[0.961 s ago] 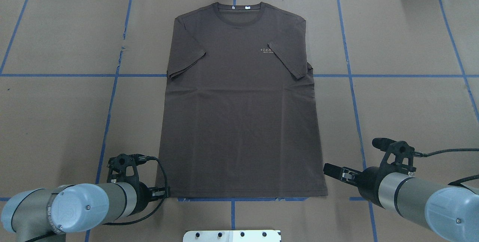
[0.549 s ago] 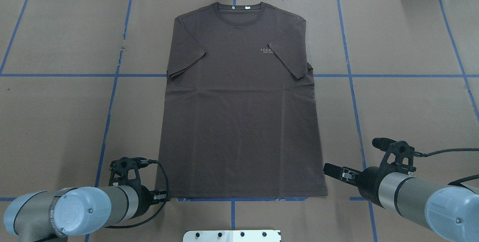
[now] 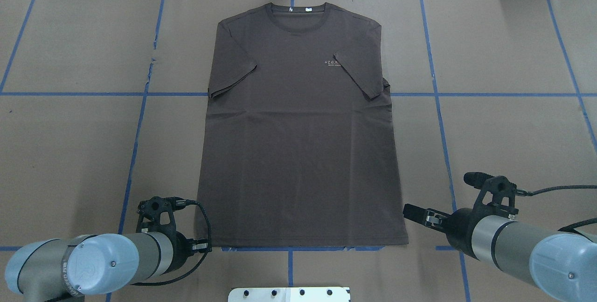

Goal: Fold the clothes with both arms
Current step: 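Lower both grippers to the hem corners nearest the robot and grasp them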

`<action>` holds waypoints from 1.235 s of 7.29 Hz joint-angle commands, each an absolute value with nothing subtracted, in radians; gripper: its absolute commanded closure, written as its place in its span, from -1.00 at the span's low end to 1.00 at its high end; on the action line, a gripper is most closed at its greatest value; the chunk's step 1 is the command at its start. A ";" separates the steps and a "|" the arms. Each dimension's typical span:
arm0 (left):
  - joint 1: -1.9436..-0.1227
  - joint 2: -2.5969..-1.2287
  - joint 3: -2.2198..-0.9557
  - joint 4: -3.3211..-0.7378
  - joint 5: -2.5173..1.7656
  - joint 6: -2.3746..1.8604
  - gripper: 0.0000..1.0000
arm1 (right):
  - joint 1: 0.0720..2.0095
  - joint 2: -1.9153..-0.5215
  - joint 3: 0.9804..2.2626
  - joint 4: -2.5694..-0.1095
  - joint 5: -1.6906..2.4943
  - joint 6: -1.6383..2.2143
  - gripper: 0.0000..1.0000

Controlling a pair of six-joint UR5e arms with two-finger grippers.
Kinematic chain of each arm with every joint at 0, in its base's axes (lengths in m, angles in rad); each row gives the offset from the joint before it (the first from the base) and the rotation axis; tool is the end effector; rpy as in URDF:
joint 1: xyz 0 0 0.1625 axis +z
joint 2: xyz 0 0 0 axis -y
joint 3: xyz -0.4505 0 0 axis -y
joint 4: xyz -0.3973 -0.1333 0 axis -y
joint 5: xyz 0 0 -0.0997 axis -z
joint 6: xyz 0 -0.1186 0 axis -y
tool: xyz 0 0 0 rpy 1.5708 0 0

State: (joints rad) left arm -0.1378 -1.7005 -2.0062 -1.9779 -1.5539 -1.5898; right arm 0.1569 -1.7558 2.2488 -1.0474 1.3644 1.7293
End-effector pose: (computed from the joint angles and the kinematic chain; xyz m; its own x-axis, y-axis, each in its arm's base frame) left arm 0.5242 -0.2093 0.3809 0.5552 -0.0962 -0.8262 0.1618 0.9868 -0.0062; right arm -0.3885 -0.2210 0.3936 0.4621 0.2295 0.8566 -0.4030 0.9148 -0.0277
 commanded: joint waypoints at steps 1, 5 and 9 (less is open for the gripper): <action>-0.138 -1.704 -2.026 -1.977 -1.554 -1.591 1.00 | 0.147 -1.752 2.246 -1.064 1.361 1.803 -0.65; -0.138 -1.703 -2.045 -1.977 -1.548 -1.591 1.00 | 0.056 -1.570 2.215 -1.339 1.257 1.947 -0.61; -0.135 -1.700 -2.052 -1.977 -1.493 -1.591 1.00 | 0.009 -1.569 2.128 -1.341 1.175 1.996 -0.55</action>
